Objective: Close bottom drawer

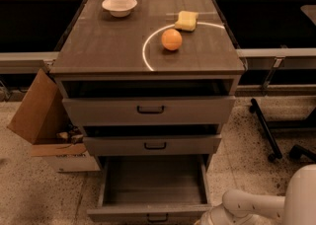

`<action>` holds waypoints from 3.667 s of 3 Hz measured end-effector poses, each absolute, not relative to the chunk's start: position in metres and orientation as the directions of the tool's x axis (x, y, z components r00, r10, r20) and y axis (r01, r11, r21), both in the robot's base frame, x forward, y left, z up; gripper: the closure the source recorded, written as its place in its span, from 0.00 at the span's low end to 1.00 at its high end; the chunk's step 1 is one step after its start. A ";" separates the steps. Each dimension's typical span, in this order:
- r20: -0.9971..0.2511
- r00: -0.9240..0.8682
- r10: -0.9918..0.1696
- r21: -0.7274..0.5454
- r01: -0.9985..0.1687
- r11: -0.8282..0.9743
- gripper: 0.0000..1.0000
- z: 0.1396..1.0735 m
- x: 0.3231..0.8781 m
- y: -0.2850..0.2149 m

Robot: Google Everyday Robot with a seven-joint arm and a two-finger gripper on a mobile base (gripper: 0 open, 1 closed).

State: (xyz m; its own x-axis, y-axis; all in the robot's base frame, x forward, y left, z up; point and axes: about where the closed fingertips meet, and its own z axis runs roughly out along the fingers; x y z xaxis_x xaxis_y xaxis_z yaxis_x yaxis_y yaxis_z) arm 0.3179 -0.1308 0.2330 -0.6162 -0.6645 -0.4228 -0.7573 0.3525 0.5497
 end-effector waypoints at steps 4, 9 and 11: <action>-0.518 -0.572 -0.636 0.467 -0.812 0.350 1.00 0.150 0.381 -0.171; -0.662 -0.454 -0.596 0.319 -0.891 0.324 1.00 0.137 0.461 -0.158; -0.754 -0.353 -0.554 0.181 -0.922 0.341 1.00 0.142 0.518 -0.152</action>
Offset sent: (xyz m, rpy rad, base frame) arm 0.0570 -0.0521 -0.0792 0.0168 -0.0785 -0.0240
